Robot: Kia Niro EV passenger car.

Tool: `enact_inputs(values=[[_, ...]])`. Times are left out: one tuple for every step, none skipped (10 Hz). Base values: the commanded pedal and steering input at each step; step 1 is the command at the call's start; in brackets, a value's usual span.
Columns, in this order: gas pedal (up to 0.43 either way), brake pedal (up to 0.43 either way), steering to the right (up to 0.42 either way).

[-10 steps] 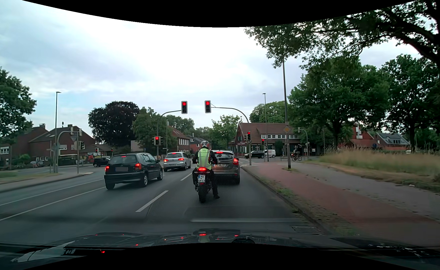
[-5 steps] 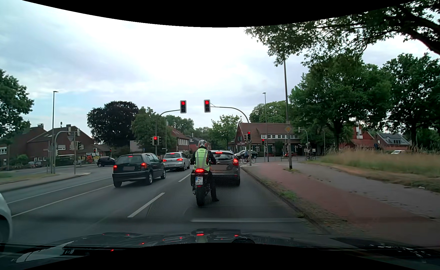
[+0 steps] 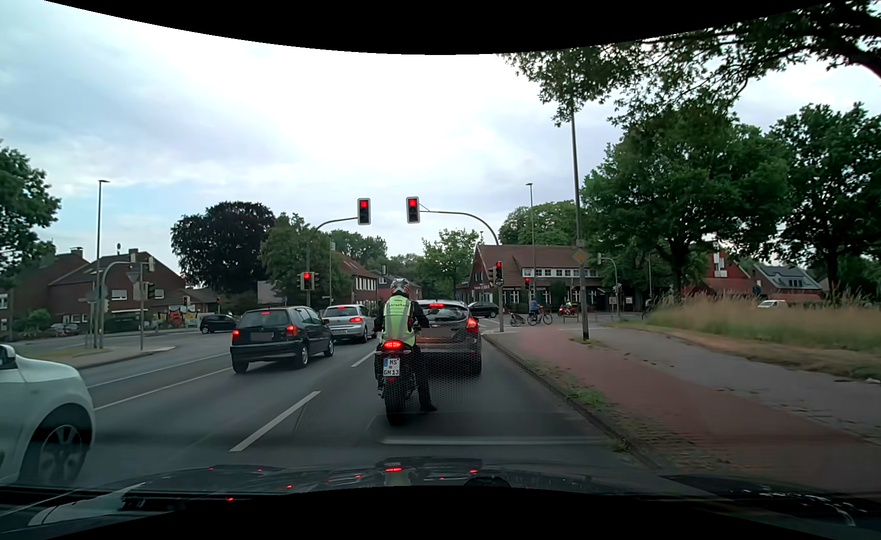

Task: Follow the waypoints while adhering to traffic rules and regulations

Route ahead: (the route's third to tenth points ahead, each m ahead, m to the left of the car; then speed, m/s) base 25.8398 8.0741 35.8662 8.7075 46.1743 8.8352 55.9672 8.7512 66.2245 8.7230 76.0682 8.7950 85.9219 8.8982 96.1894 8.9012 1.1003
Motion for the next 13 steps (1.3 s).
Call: enact_inputs(values=[[0.0, 0.189, 0.012], [0.0, 0.195, 0.012], [0.0, 0.207, 0.012], [0.0, 0.207, 0.012], [0.0, 0.207, 0.012], [0.0, 0.207, 0.012], [0.0, 0.207, 0.012], [0.0, 0.213, 0.012], [0.0, 0.213, 0.012], [0.0, 0.213, 0.012], [0.0, 0.213, 0.012], [0.0, 0.213, 0.012], [0.0, 0.213, 0.012]])
